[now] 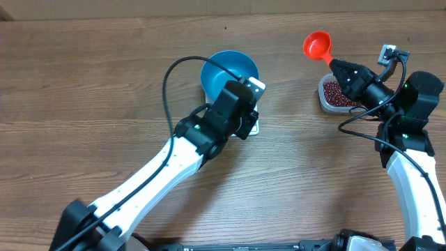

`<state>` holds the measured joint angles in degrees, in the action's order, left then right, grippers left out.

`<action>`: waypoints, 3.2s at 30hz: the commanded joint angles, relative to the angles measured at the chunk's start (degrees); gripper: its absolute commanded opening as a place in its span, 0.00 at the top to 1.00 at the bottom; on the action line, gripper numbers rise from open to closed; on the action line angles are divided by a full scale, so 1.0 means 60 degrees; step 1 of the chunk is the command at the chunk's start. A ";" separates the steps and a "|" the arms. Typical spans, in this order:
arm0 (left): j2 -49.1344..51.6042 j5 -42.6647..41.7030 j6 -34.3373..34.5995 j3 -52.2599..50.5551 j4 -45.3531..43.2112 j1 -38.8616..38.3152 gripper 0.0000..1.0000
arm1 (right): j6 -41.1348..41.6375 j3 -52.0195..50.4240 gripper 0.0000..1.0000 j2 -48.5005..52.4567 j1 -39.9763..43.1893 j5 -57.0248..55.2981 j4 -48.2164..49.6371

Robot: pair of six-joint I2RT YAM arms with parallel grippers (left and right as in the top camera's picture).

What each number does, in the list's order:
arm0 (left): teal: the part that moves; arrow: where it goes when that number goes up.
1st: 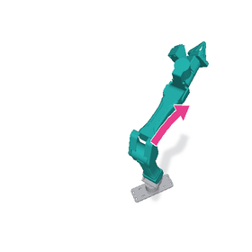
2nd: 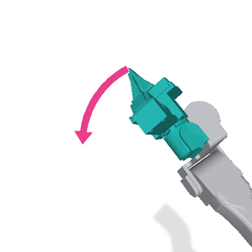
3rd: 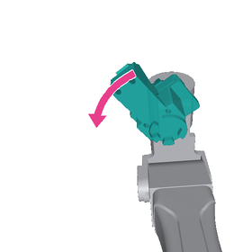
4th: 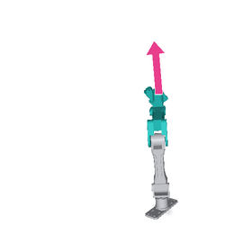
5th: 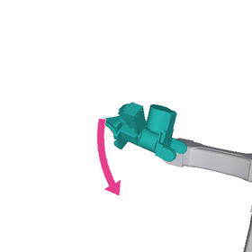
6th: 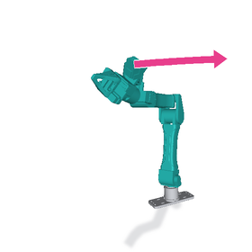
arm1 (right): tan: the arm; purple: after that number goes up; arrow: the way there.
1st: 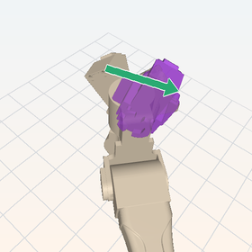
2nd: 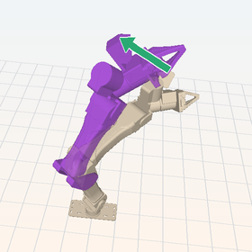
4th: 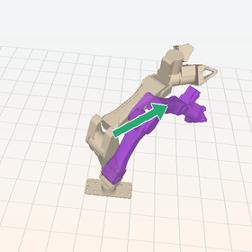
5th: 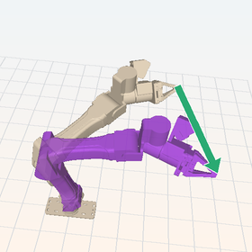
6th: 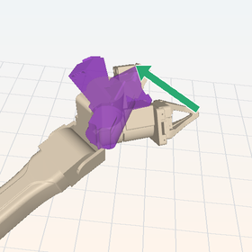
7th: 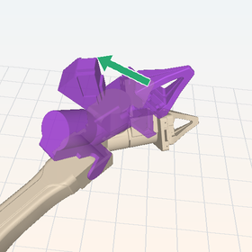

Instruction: Scoop item into bowl and weigh 150g on scale

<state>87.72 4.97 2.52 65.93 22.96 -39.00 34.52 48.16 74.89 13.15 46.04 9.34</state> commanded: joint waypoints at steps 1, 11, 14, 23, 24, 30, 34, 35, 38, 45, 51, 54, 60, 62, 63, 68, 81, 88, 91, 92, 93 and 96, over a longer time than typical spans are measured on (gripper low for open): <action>-0.0696 0.0095 -0.0204 -0.0015 0.0510 0.0277 0.95 | 0.0040 0.0226 0.96 -0.0015 0.0036 0.0098 0.0055; -0.2142 -0.1800 -0.0277 -0.0018 0.1756 0.2106 0.76 | 0.0040 0.0226 0.96 -0.0015 0.0036 0.0095 0.0131; -0.2142 -0.2364 -0.1035 -0.0036 0.2266 0.2386 0.77 | 0.0040 0.0226 0.96 -0.0015 0.0036 0.0098 0.0124; -0.2142 -0.2696 -0.1129 -0.0040 0.2619 0.2991 0.46 | 0.0040 0.0226 0.96 -0.0015 0.0036 0.0135 0.0098; -0.2138 -0.2641 -0.1107 -0.0040 0.2590 0.3013 0.00 | 0.0040 0.0226 0.96 -0.0015 0.0036 0.0135 0.0098; -0.2138 -0.2623 -0.1049 -0.0040 0.2452 0.2994 0.00 | 0.0036 0.0226 0.96 -0.0015 0.0036 0.0178 0.0098; -0.2146 -0.2557 -0.1461 -0.0036 0.2521 0.3020 0.00 | 0.0040 0.0226 0.96 -0.0015 0.0036 0.0284 0.0091; -0.2178 -0.2594 -0.1829 -0.0036 0.2608 0.3067 0.00 | 0.0040 0.0226 0.96 -0.0015 0.0036 0.0302 0.0091; -0.2393 -0.2776 -0.2575 -0.0036 0.2707 0.3249 0.01 | 0.0040 0.0226 0.96 -0.0015 0.0036 0.0306 0.0087; -0.3271 -0.4411 -0.4750 -0.0036 0.3136 0.4335 0.00 | 0.0036 0.0226 0.96 -0.0015 0.0036 0.0302 0.0095; -0.3136 -0.4830 -0.4280 -0.0182 0.3209 0.4681 0.01 | 0.0040 0.0226 0.96 -0.0015 0.0036 0.0310 0.0087; -0.2969 -0.4834 -0.4284 -0.0248 0.3133 0.4685 0.01 | 0.0036 0.0226 0.96 -0.0015 0.0036 0.0310 0.0087; -0.2827 -0.4765 -0.4750 -0.0251 0.3136 0.4688 0.00 | 0.0036 0.0226 0.96 -0.0015 0.0036 0.0310 0.0091; -0.2790 -0.4849 -0.5359 -0.0270 0.3169 0.4688 0.01 | 0.0036 0.0226 0.96 -0.0015 0.0036 0.0310 0.0087; -0.2776 -0.4932 -0.5661 -0.0270 0.3169 0.4688 0.01 | 0.0036 0.0226 0.96 -0.0015 0.0036 0.0310 0.0087; -0.2732 -0.5009 -0.6255 -0.0280 0.3177 0.4717 0.00 | 0.0036 0.0226 0.96 -0.0015 0.0036 0.0353 0.0087; -0.2477 -0.6841 -0.8105 -0.0288 0.3646 0.6124 0.00 | 0.0036 0.0226 0.96 -0.0015 0.0036 0.0350 0.0091; -0.1577 -0.7060 -0.8400 -0.0288 0.3756 0.6189 0.00 | 0.0033 0.0226 0.96 -0.0015 0.0036 0.0492 0.0080; -0.1494 -0.7242 -0.8663 -0.0288 0.3789 0.6189 0.01 | 0.0033 0.0226 0.96 -0.0015 0.0036 0.0492 0.0066; -0.1497 -0.7293 -0.8790 -0.0288 0.3770 0.6189 0.01 | 0.0033 0.0226 0.96 -0.0015 0.0036 0.0488 0.0066; -0.1497 -0.7329 -0.8888 -0.0288 0.3745 0.6189 0.00 | 0.0033 0.0226 0.96 -0.0015 0.0036 0.0488 0.0069; -0.1497 -0.7308 -0.8961 -0.0288 0.3654 0.6193 0.00 | 0.0033 0.0226 0.96 -0.0015 0.0036 0.0488 0.0066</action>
<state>78.83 -36.86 -48.60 64.53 45.23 -2.46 34.57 48.16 74.89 13.15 48.27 9.41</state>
